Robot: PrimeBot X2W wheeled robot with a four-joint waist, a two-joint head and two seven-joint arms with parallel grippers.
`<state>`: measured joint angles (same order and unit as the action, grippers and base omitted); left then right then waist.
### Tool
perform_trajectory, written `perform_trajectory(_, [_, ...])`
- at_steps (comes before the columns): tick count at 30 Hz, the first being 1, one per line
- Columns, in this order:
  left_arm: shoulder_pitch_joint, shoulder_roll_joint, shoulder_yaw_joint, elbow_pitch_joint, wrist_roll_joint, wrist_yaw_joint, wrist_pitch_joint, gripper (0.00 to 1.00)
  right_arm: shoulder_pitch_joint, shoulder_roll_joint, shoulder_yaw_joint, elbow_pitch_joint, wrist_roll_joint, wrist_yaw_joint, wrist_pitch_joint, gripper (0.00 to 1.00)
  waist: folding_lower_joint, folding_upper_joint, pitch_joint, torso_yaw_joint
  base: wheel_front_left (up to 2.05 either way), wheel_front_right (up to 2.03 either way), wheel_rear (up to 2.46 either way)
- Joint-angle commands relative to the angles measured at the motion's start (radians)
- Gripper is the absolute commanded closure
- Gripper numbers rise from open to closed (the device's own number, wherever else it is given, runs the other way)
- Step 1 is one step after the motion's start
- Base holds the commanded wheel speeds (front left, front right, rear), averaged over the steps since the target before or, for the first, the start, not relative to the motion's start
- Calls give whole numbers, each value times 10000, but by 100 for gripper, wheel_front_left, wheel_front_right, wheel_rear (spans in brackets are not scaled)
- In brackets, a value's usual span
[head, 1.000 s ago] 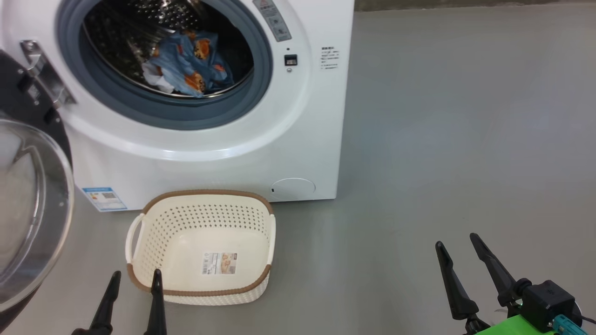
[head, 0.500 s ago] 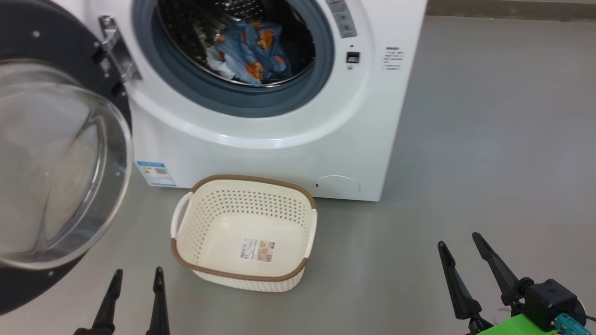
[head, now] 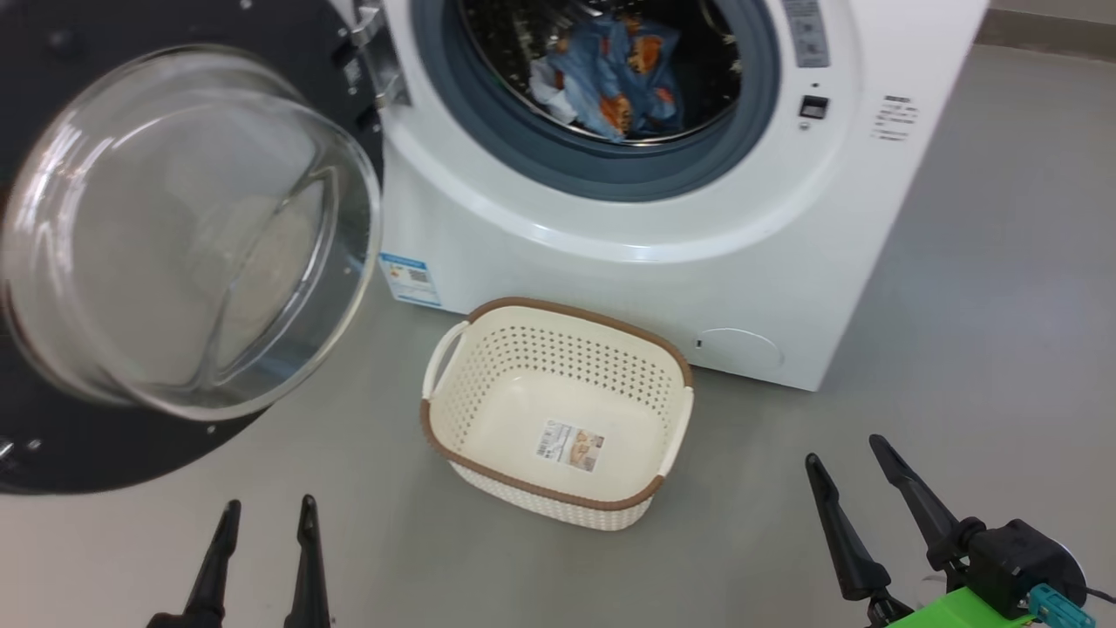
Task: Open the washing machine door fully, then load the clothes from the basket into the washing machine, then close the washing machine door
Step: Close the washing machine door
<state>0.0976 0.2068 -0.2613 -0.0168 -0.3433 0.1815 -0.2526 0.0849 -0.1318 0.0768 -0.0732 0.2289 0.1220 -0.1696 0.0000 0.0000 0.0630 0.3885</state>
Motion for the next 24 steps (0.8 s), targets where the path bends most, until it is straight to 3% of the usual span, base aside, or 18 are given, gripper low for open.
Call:
perform_trajectory(1, [-394,-12,390,-289,115,-95,-91,0,-317,-143,282,-309,-45,87,21,0,0,0,141,578,0,0,0])
perform_trajectory(10, [-377,-291,595,-187,310,-310,-91,0,-384,-196,446,-283,-10,87,82,0,0,0,125,1311,0,0,0])
perform_trajectory(24, [-240,-641,998,-167,582,-605,-91,0,-408,-196,588,-236,11,87,94,0,0,0,85,1464,0,0,0])
